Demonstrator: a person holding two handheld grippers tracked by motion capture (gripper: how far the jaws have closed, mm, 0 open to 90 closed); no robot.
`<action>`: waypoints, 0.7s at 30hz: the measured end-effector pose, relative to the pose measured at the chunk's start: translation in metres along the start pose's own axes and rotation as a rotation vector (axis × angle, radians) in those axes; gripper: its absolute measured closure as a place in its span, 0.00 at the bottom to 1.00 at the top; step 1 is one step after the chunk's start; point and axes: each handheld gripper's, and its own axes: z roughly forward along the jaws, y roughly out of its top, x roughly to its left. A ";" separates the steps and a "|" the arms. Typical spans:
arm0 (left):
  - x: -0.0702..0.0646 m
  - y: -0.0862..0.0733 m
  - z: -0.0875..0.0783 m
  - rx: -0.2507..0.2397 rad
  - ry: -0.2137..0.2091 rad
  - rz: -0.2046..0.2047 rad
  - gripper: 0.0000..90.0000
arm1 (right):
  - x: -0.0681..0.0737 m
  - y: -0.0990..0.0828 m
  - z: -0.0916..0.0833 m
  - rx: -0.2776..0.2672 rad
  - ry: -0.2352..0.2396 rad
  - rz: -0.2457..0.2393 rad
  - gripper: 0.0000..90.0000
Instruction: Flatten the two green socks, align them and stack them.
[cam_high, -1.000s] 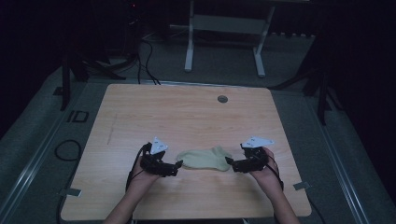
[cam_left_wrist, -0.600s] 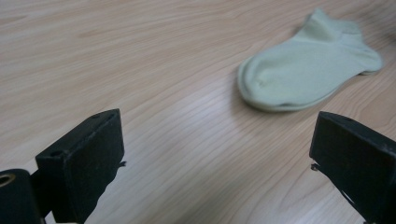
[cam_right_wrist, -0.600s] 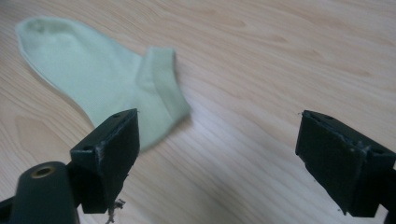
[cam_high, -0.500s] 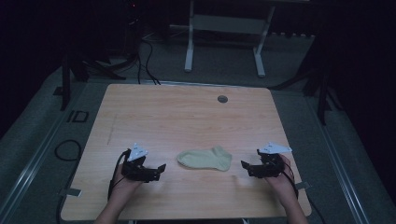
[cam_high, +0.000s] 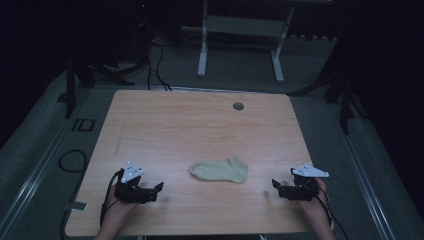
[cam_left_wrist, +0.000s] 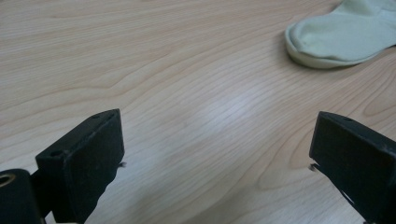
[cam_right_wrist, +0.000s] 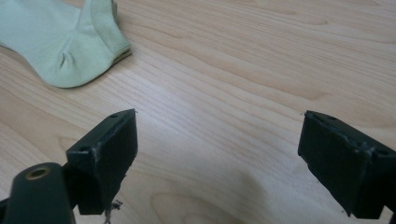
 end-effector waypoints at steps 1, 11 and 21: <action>0.002 -0.002 -0.002 0.002 0.009 -0.004 0.04 | -0.001 -0.002 -0.001 -0.002 -0.003 0.006 0.13; 0.014 -0.016 -0.019 -0.006 0.039 -0.032 0.04 | -0.008 -0.019 -0.016 -0.017 -0.030 0.038 0.13; 0.021 -0.032 -0.038 -0.020 0.077 -0.049 0.04 | -0.015 -0.035 -0.029 -0.025 -0.046 0.075 0.14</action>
